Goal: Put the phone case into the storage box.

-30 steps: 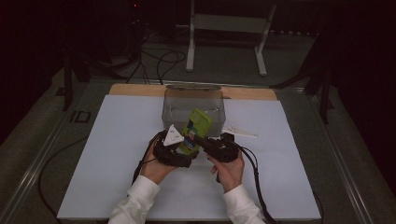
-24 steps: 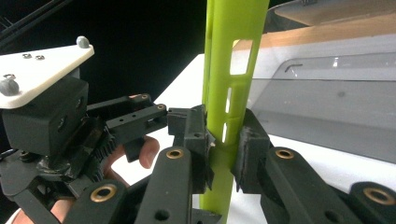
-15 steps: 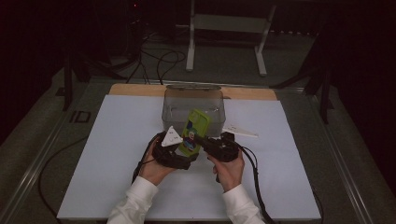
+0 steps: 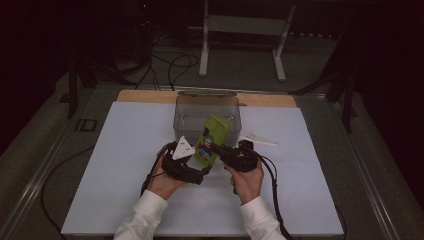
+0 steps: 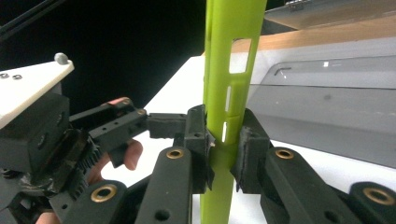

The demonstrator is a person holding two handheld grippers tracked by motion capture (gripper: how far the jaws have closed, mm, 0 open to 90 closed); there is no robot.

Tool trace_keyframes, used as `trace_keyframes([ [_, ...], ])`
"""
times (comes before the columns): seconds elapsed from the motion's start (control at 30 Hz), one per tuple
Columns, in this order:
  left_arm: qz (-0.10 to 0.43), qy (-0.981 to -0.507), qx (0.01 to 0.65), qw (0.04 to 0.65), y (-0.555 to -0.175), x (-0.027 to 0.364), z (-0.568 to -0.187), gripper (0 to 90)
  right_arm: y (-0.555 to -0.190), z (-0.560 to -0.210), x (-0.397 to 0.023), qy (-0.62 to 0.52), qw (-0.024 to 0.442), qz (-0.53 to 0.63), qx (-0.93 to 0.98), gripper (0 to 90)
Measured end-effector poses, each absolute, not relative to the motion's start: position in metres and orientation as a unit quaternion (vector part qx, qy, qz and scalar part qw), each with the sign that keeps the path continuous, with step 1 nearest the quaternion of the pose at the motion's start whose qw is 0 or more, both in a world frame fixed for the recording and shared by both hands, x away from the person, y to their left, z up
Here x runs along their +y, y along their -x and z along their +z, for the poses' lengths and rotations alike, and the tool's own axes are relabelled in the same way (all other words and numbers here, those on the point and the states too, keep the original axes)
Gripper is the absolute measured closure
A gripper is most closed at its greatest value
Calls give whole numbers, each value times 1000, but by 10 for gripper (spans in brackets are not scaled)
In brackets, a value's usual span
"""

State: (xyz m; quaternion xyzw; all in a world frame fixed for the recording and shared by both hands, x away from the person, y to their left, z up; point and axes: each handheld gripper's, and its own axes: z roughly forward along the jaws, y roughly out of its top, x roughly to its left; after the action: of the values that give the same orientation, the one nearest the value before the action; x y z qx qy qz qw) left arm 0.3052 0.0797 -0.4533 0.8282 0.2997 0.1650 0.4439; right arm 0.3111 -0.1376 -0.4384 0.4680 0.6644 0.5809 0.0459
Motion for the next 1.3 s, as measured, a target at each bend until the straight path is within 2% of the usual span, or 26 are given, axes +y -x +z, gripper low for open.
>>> trace_keyframes([
  [0.13, 174, -823, 303, 448, -305, 85, -451, 3, -311, -437, -139, -469, 49, 580, 664, 782],
  [1.3, 217, -777, 354, 473, -288, 159, -447, 0, -316, -427, -140, -470, 53, 555, 684, 780],
])
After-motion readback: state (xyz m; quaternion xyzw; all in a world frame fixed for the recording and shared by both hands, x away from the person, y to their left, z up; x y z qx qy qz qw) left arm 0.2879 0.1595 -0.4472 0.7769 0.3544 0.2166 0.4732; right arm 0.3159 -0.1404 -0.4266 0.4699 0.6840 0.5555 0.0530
